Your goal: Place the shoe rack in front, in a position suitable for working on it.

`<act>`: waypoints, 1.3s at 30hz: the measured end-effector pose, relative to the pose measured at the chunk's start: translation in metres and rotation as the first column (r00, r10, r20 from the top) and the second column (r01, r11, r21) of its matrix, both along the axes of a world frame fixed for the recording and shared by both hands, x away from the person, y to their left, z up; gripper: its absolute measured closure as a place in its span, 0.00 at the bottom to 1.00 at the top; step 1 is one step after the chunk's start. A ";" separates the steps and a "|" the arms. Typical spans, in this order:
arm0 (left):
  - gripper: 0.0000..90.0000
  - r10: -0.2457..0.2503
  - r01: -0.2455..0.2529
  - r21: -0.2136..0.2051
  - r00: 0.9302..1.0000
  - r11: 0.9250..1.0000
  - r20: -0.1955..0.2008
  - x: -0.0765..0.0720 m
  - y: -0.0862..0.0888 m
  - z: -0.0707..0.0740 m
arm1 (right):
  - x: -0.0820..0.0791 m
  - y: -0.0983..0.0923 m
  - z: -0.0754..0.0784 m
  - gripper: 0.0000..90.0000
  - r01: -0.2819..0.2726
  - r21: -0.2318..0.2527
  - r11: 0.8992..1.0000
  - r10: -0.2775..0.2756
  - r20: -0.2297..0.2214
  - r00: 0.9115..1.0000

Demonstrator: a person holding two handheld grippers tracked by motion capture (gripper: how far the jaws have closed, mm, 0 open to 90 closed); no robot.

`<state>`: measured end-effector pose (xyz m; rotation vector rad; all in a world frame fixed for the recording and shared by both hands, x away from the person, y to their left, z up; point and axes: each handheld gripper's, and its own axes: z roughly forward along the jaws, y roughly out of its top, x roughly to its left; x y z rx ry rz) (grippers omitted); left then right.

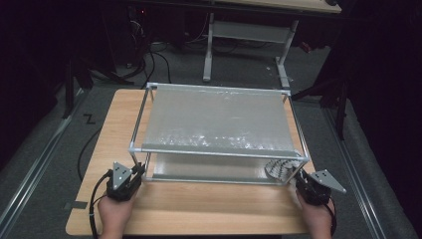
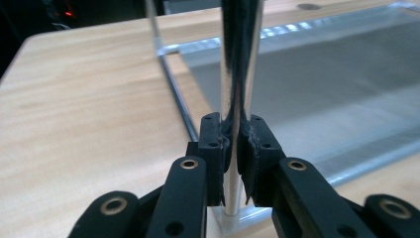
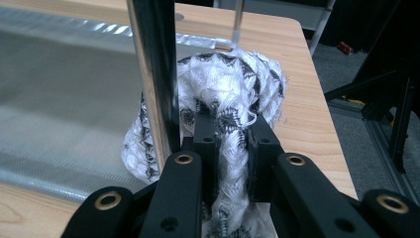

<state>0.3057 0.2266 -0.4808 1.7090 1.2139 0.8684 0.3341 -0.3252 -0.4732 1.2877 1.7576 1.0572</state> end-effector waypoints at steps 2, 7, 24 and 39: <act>0.89 0.011 -0.011 -0.005 1.000 1.000 0.002 0.011 0.000 0.000 | 0.001 0.001 0.001 0.88 0.000 -0.008 1.000 0.000 0.002 1.000; 0.88 0.056 -0.056 0.000 0.998 0.998 0.019 0.034 0.001 -0.002 | 0.004 0.006 0.001 0.88 0.001 0.010 1.000 -0.001 -0.013 1.000; 0.65 0.138 -0.139 0.011 0.990 0.990 0.042 0.062 0.018 0.000 | 0.006 0.028 0.003 0.88 -0.043 -0.007 0.999 0.043 -0.011 0.999; 0.49 -0.140 0.143 -0.068 0.989 0.987 0.042 -0.032 -0.027 0.005 | 0.002 0.039 -0.001 0.88 -0.072 -0.041 0.997 0.071 -0.018 0.997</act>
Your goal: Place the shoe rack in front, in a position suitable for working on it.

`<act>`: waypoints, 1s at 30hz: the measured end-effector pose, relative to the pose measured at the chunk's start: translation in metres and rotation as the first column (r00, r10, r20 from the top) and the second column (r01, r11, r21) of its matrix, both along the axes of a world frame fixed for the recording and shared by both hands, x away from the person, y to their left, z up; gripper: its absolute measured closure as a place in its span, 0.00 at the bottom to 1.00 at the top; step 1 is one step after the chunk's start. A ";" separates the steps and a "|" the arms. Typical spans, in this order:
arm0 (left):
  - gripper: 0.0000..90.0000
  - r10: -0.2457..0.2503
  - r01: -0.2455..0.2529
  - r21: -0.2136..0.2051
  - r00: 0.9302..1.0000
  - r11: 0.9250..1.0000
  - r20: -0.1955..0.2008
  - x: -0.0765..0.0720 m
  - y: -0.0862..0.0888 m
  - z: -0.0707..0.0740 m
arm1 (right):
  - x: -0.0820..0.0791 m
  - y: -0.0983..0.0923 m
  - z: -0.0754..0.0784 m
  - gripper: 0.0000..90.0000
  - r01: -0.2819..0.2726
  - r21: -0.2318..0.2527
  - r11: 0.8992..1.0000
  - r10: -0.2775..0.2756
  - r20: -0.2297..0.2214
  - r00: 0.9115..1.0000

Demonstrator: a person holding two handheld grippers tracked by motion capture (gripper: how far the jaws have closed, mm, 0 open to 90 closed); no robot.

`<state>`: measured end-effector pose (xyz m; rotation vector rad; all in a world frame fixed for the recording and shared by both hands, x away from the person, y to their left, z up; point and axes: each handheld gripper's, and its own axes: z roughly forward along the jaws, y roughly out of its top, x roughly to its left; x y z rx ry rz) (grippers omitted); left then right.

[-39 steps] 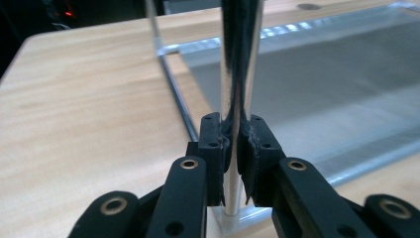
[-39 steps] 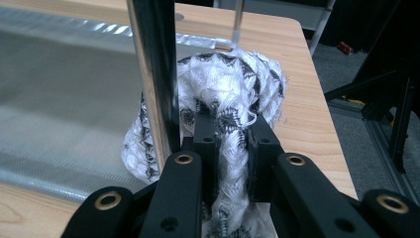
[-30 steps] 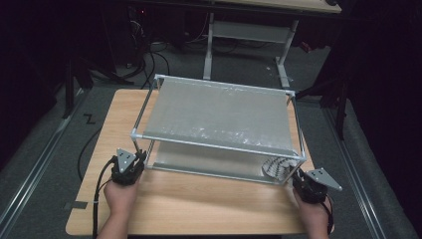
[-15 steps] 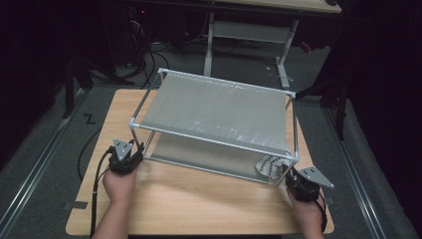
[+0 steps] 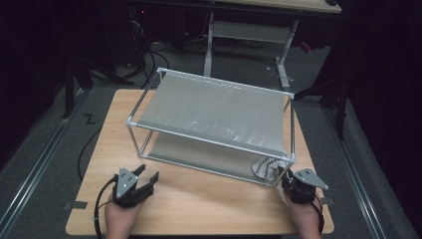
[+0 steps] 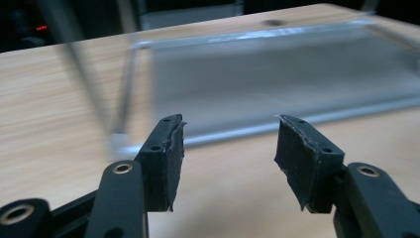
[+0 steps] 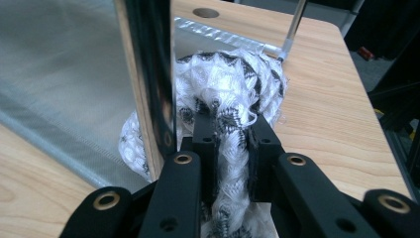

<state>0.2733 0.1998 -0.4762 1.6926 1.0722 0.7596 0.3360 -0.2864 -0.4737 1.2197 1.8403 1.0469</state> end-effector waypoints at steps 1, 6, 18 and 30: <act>0.47 -0.024 0.024 -0.013 1.000 1.000 -0.007 -0.006 -0.005 -0.001 | -0.001 0.002 0.000 0.88 -0.004 0.000 1.000 0.004 -0.003 1.000; 0.45 -0.101 0.101 -0.009 0.995 0.995 -0.009 -0.021 -0.021 -0.008 | -0.006 0.014 0.000 0.88 -0.038 -0.005 0.999 0.038 -0.008 0.999; 0.36 -0.174 0.172 -0.048 0.984 0.984 -0.044 -0.022 -0.021 -0.016 | -0.030 0.063 0.001 0.87 -0.195 -0.021 0.981 0.194 -0.017 0.981; 0.36 -0.222 0.220 -0.053 0.974 0.974 -0.043 -0.025 -0.033 -0.015 | -0.058 0.115 0.000 0.87 -0.361 -0.065 0.930 0.361 -0.007 0.932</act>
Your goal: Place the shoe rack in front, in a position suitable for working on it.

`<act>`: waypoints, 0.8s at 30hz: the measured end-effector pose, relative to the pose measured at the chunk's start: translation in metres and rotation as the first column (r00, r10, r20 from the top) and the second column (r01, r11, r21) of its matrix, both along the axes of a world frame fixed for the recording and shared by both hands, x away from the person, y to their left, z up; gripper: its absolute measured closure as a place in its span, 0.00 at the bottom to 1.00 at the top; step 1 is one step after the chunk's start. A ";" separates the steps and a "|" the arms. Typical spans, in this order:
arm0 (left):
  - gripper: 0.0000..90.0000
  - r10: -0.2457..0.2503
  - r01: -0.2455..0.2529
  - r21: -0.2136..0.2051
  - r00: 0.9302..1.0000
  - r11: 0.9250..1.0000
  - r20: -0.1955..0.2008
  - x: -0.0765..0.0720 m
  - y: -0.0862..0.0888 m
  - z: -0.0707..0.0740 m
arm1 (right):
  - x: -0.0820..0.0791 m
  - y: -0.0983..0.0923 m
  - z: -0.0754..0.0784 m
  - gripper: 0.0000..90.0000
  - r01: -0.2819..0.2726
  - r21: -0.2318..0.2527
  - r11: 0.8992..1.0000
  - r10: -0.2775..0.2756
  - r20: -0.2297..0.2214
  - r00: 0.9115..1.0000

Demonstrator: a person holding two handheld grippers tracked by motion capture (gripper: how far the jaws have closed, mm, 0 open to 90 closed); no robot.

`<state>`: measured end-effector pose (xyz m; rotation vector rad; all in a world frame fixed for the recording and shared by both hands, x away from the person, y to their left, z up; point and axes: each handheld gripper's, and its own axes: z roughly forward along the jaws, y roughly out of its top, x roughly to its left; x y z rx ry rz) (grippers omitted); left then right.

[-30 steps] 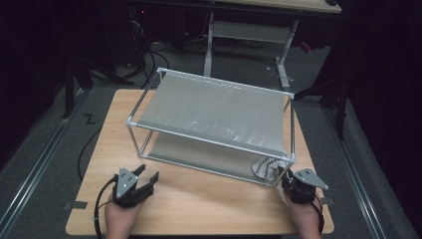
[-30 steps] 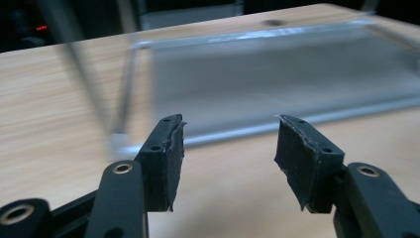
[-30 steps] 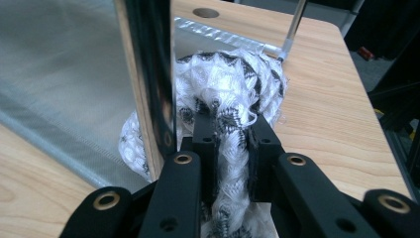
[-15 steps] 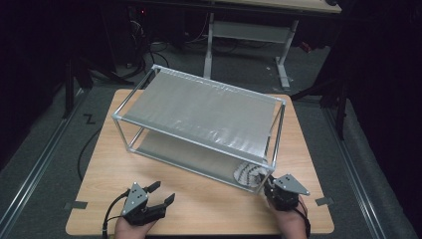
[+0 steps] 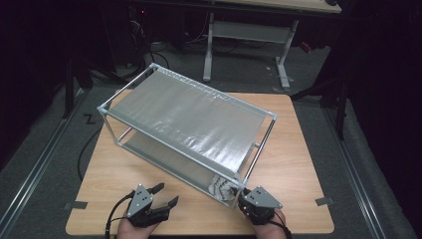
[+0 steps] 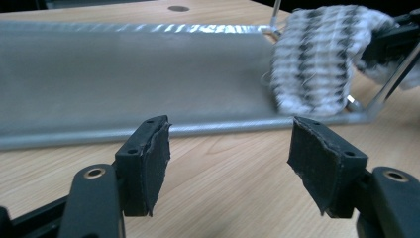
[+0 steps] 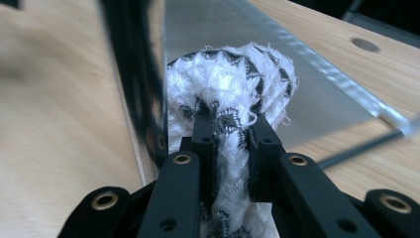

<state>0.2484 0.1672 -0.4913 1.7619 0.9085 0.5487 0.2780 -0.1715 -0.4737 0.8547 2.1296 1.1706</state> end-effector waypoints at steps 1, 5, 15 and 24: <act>0.36 -0.005 0.005 0.004 1.000 1.000 0.004 -0.001 -0.001 0.001 | -0.002 0.003 0.000 0.87 -0.014 -0.009 1.000 0.014 0.008 1.000; 0.36 -0.028 0.028 -0.007 1.000 1.000 0.007 -0.003 -0.008 0.003 | 0.000 -0.002 0.001 0.87 -0.003 0.001 1.000 0.003 0.005 1.000; 0.36 -0.145 0.145 -0.013 0.988 0.989 0.046 -0.006 -0.044 0.014 | 0.009 -0.054 0.003 0.87 0.139 0.043 0.989 -0.138 -0.015 0.990; 0.40 -0.285 0.286 -0.010 0.957 0.958 0.054 0.006 -0.093 0.019 | 0.010 -0.094 -0.011 0.83 0.227 0.006 0.974 -0.223 -0.173 0.959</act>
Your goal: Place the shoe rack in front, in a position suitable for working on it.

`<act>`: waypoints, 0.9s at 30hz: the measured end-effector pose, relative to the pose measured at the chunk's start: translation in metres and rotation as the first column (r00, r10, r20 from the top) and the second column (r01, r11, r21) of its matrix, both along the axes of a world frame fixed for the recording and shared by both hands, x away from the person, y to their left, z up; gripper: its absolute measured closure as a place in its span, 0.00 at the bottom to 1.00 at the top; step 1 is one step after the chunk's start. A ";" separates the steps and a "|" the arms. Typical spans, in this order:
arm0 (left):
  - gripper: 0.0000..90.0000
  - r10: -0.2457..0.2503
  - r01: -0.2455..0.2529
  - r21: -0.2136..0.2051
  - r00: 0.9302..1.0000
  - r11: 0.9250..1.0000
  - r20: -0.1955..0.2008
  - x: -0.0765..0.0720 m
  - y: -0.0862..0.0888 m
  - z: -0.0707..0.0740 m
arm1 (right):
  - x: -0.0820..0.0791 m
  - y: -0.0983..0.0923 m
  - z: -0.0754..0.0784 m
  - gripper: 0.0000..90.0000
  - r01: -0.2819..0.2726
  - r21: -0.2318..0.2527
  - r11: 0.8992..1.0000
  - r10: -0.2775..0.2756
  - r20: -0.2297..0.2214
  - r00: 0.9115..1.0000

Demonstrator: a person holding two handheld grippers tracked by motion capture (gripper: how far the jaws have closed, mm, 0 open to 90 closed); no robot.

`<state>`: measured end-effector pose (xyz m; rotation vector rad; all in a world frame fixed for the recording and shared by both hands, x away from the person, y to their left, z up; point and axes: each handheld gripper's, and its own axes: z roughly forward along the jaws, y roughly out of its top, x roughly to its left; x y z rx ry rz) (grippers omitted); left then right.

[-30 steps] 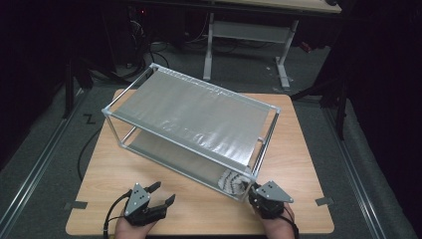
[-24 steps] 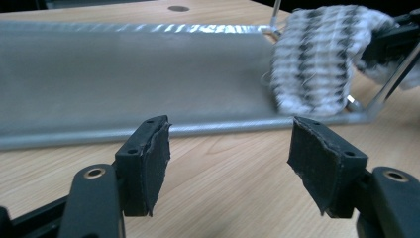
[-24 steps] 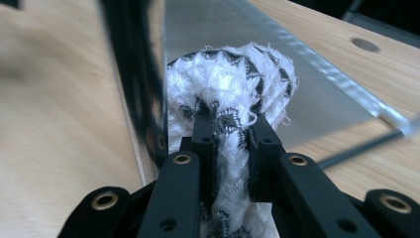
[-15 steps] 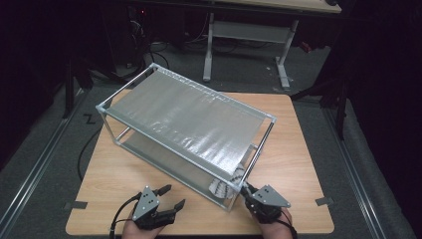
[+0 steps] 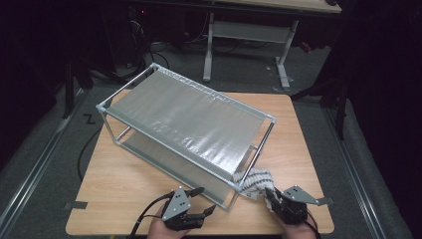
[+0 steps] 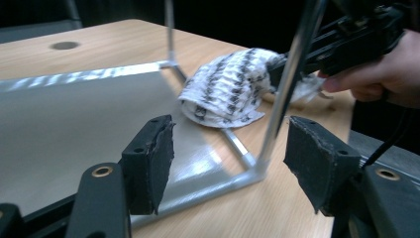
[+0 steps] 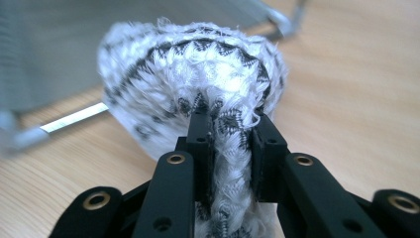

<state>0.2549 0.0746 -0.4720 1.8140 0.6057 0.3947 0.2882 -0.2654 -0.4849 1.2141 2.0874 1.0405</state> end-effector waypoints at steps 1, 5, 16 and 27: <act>0.40 -0.011 0.011 0.011 1.000 1.000 0.008 0.001 -0.006 0.000 | 0.000 -0.005 -0.002 0.81 0.008 0.001 1.000 -0.008 -0.010 1.000; 0.40 -0.045 0.044 0.029 0.999 0.999 0.021 0.005 -0.022 0.002 | 0.000 -0.019 -0.006 0.63 0.038 0.006 0.999 -0.038 -0.045 0.998; 0.67 -0.072 0.069 0.029 0.993 0.997 0.093 0.008 -0.060 0.015 | 0.005 -0.014 -0.006 0.45 -0.035 0.025 0.999 0.035 0.011 0.999; 0.89 -0.039 0.036 0.026 0.992 0.999 0.117 -0.008 -0.044 0.015 | 0.019 -0.008 -0.016 0.84 -0.028 -0.014 0.999 0.027 -0.099 0.995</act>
